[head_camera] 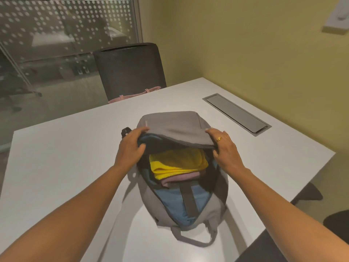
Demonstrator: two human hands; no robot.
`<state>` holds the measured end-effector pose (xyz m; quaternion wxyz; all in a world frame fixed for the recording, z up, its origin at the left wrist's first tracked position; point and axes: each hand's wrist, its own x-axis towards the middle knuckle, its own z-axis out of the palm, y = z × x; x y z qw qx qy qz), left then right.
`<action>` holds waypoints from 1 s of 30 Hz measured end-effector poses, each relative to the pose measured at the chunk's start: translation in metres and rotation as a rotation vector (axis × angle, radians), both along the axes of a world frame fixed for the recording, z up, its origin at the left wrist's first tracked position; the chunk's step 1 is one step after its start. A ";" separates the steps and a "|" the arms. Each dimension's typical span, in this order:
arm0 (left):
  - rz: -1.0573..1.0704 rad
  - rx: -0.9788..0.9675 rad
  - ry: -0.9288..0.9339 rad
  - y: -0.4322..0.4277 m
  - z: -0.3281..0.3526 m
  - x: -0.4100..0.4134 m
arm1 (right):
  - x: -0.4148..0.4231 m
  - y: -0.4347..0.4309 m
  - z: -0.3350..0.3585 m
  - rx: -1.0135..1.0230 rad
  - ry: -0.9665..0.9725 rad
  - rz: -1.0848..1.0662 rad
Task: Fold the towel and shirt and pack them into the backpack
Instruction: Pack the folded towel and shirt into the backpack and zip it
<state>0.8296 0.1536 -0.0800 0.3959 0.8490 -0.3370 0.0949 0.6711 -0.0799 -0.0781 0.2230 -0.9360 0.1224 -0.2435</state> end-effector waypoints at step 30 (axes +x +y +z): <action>0.001 0.488 -0.108 0.004 -0.068 -0.129 | -0.070 -0.011 -0.056 0.391 0.029 -0.313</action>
